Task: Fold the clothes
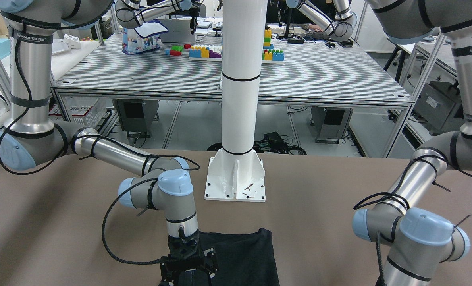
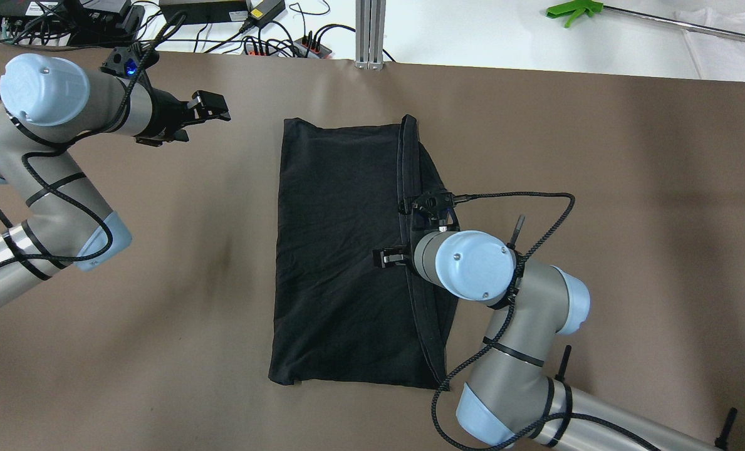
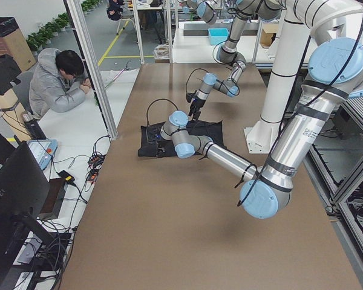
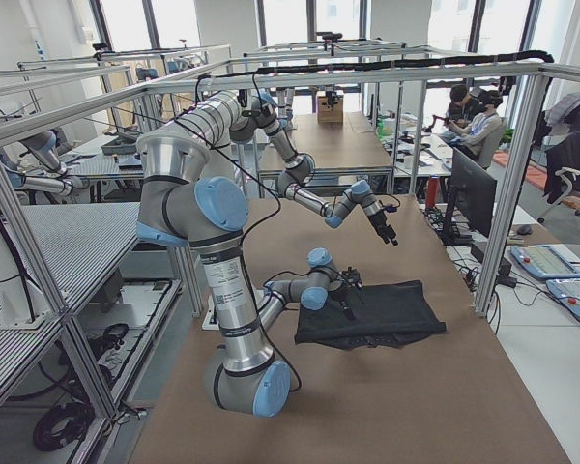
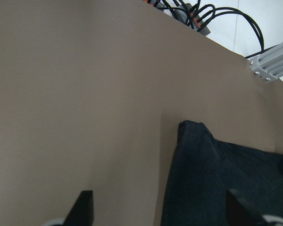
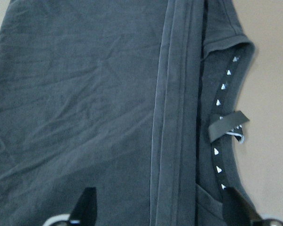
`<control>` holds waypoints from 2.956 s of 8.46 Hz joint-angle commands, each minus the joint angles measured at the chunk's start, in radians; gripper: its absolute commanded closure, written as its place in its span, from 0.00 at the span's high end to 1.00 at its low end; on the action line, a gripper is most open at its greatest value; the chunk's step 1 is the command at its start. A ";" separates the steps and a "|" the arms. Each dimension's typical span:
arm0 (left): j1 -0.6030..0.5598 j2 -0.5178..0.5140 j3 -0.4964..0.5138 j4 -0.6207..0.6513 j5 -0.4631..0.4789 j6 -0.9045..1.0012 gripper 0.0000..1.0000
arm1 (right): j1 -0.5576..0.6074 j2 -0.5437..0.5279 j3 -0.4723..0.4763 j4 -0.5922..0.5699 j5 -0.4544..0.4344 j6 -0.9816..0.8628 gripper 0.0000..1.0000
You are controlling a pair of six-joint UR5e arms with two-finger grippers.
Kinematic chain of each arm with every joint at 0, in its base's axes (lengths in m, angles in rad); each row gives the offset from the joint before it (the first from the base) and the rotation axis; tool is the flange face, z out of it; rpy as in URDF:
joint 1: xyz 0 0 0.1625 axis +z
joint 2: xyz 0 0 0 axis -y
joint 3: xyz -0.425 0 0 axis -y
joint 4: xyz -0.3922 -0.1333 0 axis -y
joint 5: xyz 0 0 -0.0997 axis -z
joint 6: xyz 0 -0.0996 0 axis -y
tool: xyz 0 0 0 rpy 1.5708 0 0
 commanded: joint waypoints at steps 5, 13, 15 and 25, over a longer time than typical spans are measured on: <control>-0.008 0.024 -0.023 0.012 -0.007 0.001 1.00 | 0.029 0.171 -0.280 0.003 -0.091 -0.086 0.94; -0.003 0.021 -0.021 0.012 -0.004 0.001 1.00 | 0.058 0.184 -0.363 0.024 -0.108 -0.108 0.94; -0.003 0.020 -0.023 0.012 -0.004 0.001 1.00 | 0.059 0.181 -0.363 0.024 -0.108 -0.108 0.94; 0.000 0.013 -0.023 0.018 -0.003 0.001 1.00 | 0.116 0.150 -0.378 0.047 -0.091 -0.182 0.94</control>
